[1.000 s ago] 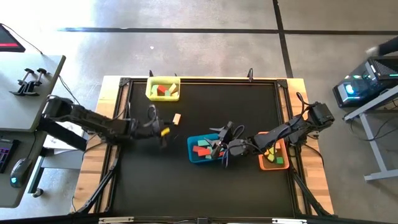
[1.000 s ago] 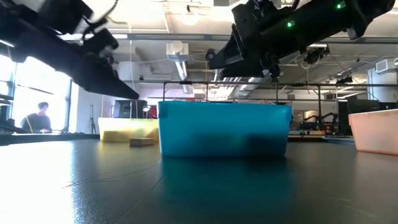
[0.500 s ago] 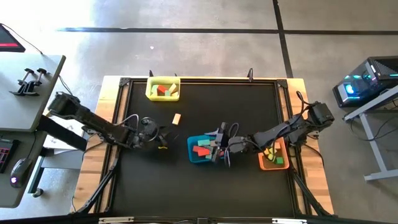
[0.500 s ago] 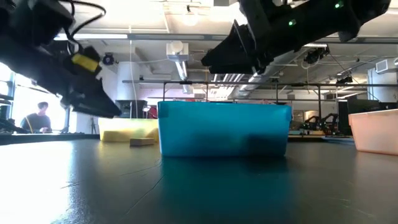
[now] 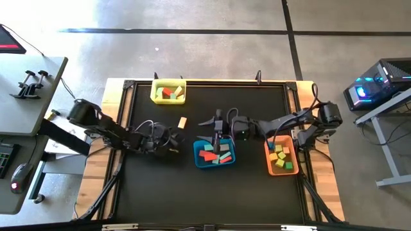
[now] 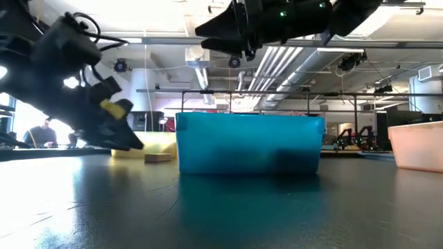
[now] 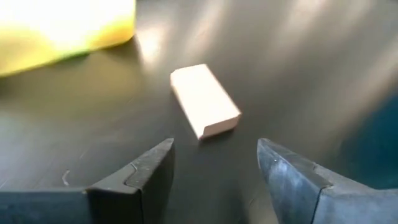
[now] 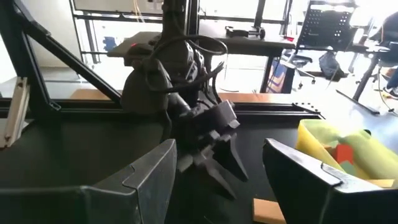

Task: Sort blocks by size
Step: Put the light orange rectangular block into the blue bin

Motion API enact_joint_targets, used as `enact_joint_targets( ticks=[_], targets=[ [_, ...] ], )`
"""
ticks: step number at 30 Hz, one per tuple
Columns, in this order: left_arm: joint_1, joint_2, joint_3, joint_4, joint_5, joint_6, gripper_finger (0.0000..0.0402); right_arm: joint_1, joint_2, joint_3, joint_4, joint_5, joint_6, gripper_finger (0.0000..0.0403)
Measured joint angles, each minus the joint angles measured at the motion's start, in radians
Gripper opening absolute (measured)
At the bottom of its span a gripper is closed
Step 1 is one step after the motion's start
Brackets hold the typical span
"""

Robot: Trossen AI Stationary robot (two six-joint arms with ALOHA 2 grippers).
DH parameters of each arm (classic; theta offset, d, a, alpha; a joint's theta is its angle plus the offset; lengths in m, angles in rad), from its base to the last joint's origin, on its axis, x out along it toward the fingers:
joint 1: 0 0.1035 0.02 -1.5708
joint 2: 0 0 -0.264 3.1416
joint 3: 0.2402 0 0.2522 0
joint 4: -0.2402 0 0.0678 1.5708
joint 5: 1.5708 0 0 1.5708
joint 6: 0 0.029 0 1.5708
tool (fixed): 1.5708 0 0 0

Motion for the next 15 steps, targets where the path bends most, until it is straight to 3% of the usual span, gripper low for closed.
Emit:
enact_joint_targets(
  ticks=[3,8,15],
  targets=[
    [0.029,0.058,0.027,0.086,0.000,0.108,0.0234,-0.009,0.000,0.001,-0.003,-0.005,-0.001,0.0236],
    [0.104,0.148,0.105,0.084,-0.001,0.130,0.0265,-0.010,0.000,0.001,-0.008,-0.005,-0.012,0.0236],
    [0.191,0.270,0.204,0.071,0.074,0.157,0.0258,-0.010,0.000,0.001,-0.024,-0.006,-0.035,0.0236]
  ],
)
